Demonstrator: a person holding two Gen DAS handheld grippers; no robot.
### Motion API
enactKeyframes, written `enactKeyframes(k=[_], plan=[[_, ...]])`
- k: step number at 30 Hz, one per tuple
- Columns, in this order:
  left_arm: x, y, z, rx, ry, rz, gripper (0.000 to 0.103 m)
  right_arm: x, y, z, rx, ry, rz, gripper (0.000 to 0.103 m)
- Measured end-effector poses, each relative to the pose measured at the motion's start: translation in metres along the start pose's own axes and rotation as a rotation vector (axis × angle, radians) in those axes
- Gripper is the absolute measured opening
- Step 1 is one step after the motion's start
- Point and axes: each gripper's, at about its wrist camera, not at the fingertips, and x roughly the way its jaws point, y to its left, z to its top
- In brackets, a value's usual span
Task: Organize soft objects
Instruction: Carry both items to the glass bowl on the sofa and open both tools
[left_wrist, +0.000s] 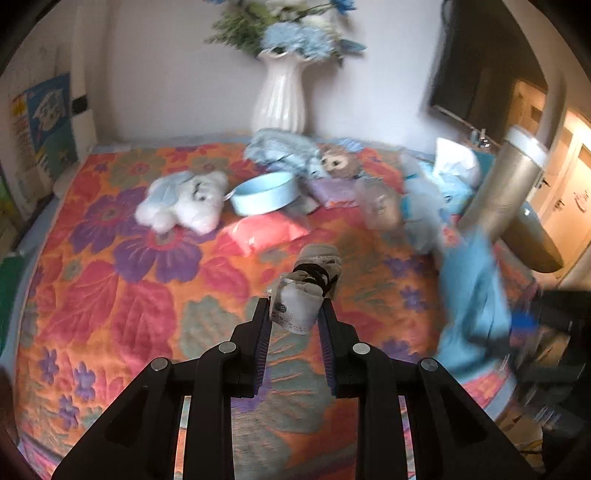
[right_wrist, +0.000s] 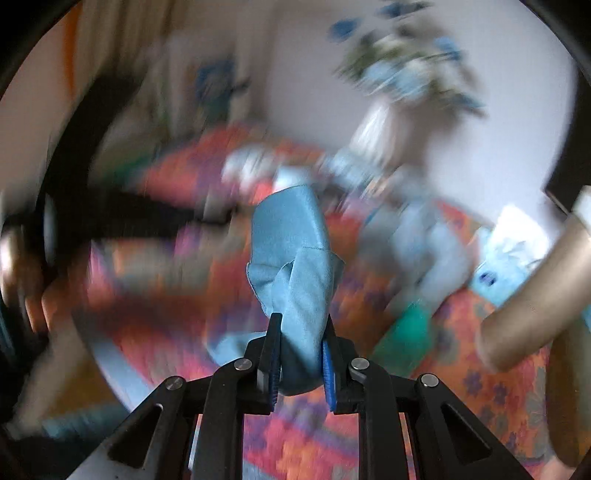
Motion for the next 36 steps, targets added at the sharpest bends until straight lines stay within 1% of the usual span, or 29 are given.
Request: enactKeyframes(k=[2,3,4,5,6,7,8,10,11,13,15,16,18,19,20,21,23,24,26,28,29,32,33,36], plan=[[0.006,0.006,-0.003,-0.018,0.008,0.016,0.022,0.014,0.011,-0.015,-0.074,0.086,-0.013,0.019],[0.008,0.007,-0.005,-0.021,0.006,0.017,0.022,0.009,0.011,-0.018,-0.082,0.064,-0.026,0.022],[0.01,0.009,-0.007,-0.024,0.003,0.011,0.022,0.004,0.008,-0.019,-0.074,0.061,-0.021,0.033],[0.012,0.009,-0.009,-0.023,0.003,0.011,0.022,0.001,0.002,-0.019,-0.051,0.07,-0.009,0.051],[0.013,0.008,-0.009,-0.015,0.005,0.024,0.022,-0.003,-0.005,-0.019,-0.02,0.065,-0.01,0.062],[0.013,0.006,-0.009,-0.007,-0.002,0.027,0.022,-0.008,-0.011,-0.02,0.009,0.05,-0.01,0.079],[0.013,0.005,-0.008,0.0,-0.007,0.025,0.022,-0.013,-0.018,-0.02,0.041,0.032,0.003,0.085],[0.011,0.002,-0.01,0.012,-0.008,0.026,0.022,-0.024,-0.028,-0.02,0.1,0.003,0.084,0.086],[0.012,0.001,-0.01,0.017,-0.006,0.028,0.022,-0.027,-0.03,-0.018,0.125,-0.006,0.124,0.088],[0.012,0.001,-0.01,0.019,-0.006,0.031,0.022,-0.023,-0.033,-0.012,0.162,-0.01,0.157,0.091],[0.011,0.002,-0.011,0.012,-0.01,0.038,0.022,-0.016,-0.023,-0.011,0.175,-0.012,0.17,0.091],[0.011,0.004,-0.011,0.006,-0.012,0.037,0.022,-0.011,-0.016,-0.012,0.158,-0.007,0.159,0.091],[0.011,0.006,-0.012,-0.002,-0.011,0.032,0.022,0.0,-0.003,-0.012,0.083,0.005,0.08,0.091],[0.011,0.007,-0.011,-0.009,-0.007,0.028,0.022,0.006,0.004,-0.013,0.038,0.023,0.018,0.089],[0.012,0.008,-0.012,-0.011,-0.004,0.026,0.022,0.013,0.012,-0.012,-0.016,0.047,-0.057,0.078],[0.012,0.007,-0.011,-0.009,-0.002,0.026,0.022,0.015,0.016,-0.012,-0.051,0.045,-0.073,0.073],[0.014,0.004,-0.011,0.002,0.003,0.042,0.022,0.008,0.017,-0.009,-0.053,0.007,-0.017,0.026],[0.015,0.002,-0.011,0.008,0.006,0.054,0.022,0.008,0.016,-0.008,-0.04,0.009,-0.004,0.021],[0.015,-0.003,-0.011,0.023,0.011,0.081,0.022,0.005,0.007,-0.008,0.002,0.0,-0.009,0.016],[0.011,-0.008,-0.012,0.011,0.008,0.058,0.022,-0.003,-0.006,-0.011,0.04,0.007,-0.016,0.014],[0.007,-0.014,-0.011,0.009,0.006,0.042,0.022,-0.012,-0.017,-0.012,0.063,-0.008,-0.019,0.014],[-0.006,-0.039,-0.005,0.06,-0.023,0.028,0.022,-0.056,-0.056,-0.018,0.168,-0.103,0.007,0.014],[-0.01,-0.047,-0.001,0.072,-0.034,0.016,0.022,-0.069,-0.068,-0.022,0.196,-0.123,-0.005,0.014],[-0.024,-0.08,0.011,0.108,-0.078,-0.065,0.022,-0.104,-0.107,-0.034,0.292,-0.173,-0.078,0.014]])
